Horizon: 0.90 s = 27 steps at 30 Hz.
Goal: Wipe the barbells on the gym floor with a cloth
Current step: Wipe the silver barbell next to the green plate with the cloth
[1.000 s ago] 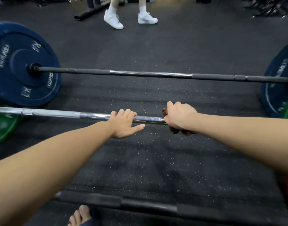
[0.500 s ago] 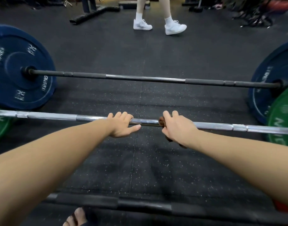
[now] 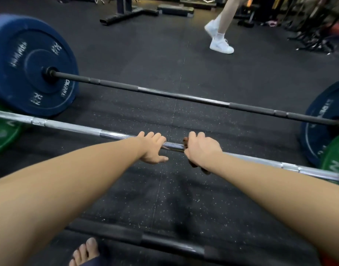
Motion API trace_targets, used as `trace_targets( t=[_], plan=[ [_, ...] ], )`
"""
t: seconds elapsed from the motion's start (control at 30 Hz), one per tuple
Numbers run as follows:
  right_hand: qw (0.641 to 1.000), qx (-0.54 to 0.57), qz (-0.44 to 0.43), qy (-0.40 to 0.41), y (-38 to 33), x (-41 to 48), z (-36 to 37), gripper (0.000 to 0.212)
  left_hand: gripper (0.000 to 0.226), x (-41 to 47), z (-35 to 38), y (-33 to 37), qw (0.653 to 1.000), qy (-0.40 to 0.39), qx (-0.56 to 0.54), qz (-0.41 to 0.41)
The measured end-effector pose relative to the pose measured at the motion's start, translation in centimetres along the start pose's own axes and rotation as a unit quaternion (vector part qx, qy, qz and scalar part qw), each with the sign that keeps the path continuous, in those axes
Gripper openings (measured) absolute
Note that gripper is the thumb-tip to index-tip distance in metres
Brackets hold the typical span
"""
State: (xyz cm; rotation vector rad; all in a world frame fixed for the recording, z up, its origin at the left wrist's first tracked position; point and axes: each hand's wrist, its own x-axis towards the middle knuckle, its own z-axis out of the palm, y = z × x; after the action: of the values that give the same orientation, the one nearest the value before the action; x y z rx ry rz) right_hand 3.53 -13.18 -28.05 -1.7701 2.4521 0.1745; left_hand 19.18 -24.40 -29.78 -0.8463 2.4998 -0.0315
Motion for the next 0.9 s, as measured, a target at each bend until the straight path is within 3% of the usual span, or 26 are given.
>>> trace_targets(
  t=[0.17, 0.3, 0.6, 0.77, 0.9],
  plan=[
    [0.998, 0.014, -0.044, 0.045, -5.0, 1.2, 0.9, 0.034, 0.087, -0.2, 0.0, 0.0, 1.0, -0.008, 0.022, 0.002],
    [0.997, 0.022, -0.056, 0.047, -4.8, 1.4, 0.9, 0.032, 0.089, -0.2, 0.0, 0.0, 1.0, -0.019, 0.017, 0.006],
    [0.997, -0.003, -0.051, 0.052, -3.9, 1.1, 0.8, 0.031, 0.093, -0.7, -1.5, -3.4, 0.989, -0.039, -0.114, 0.081],
    [0.999, -0.002, -0.042, 0.018, -3.9, 2.0, 0.3, 0.025, 0.09, -0.3, 2.4, -2.7, 0.996, 0.064, -0.023, 0.051],
    [0.996, -0.027, -0.028, -0.081, -4.6, 4.0, -1.5, 0.026, 0.081, 0.0, 3.5, -2.7, 0.99, 0.126, -0.038, 0.044]
  ],
)
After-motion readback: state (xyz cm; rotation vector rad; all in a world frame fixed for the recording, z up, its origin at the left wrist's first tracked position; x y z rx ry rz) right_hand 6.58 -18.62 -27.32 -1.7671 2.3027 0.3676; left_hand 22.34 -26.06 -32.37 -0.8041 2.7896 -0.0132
